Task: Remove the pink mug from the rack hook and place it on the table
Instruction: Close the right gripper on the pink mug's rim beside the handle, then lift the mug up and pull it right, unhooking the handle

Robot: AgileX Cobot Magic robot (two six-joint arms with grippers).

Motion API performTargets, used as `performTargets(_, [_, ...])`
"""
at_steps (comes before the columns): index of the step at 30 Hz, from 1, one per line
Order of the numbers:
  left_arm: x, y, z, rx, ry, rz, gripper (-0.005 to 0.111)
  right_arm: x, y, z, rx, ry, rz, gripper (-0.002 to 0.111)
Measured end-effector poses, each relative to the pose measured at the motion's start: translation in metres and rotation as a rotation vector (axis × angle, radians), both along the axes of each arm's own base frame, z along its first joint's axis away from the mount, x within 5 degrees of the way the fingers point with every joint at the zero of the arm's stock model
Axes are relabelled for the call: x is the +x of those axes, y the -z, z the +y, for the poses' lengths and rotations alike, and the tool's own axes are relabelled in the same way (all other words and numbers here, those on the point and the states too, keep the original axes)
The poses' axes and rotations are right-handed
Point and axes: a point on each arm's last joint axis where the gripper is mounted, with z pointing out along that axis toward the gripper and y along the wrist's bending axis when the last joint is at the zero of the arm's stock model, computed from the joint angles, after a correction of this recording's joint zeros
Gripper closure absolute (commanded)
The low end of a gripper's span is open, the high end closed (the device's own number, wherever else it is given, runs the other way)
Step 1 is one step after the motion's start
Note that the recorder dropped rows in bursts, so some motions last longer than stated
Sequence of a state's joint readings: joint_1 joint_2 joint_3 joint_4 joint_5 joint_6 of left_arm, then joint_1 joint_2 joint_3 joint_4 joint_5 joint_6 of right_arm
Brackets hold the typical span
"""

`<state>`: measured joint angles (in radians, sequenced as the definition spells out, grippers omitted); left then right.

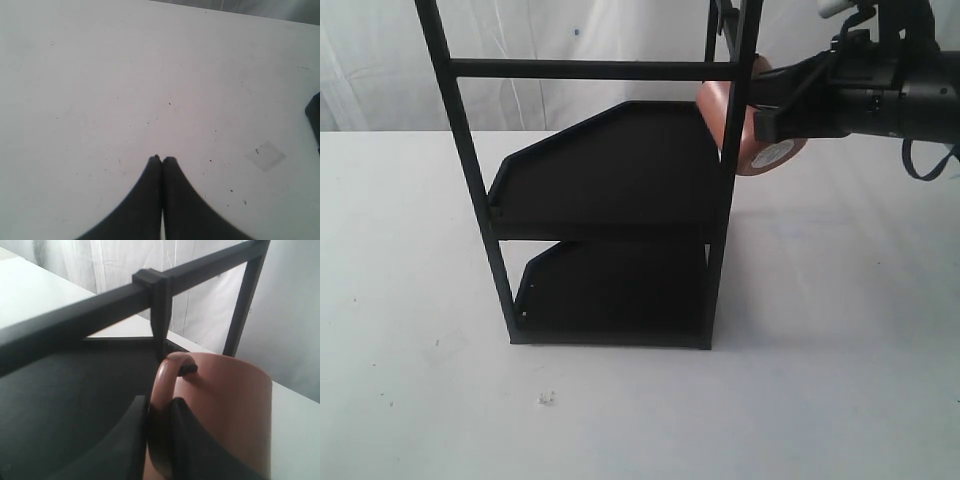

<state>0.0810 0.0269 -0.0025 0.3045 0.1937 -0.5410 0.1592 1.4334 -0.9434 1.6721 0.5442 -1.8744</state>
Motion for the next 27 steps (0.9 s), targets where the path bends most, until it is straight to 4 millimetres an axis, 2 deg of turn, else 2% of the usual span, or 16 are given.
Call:
performTargets(7, [0.0, 0.0, 0.0, 0.0, 0.0, 0.0, 0.107, -0.0006, -0.0003, 0.0007, 0.006, -0.009, 0.001, 0.108])
performTargets(21, [0.0, 0.0, 0.0, 0.0, 0.0, 0.0, 0.107, -0.0025, -0.0012, 0.0032, 0.019, -0.043, -0.002, 0.108])
performTargets(27, [0.0, 0.0, 0.0, 0.0, 0.0, 0.0, 0.107, -0.0068, -0.008, 0.0017, 0.001, -0.039, -0.03, 0.108])
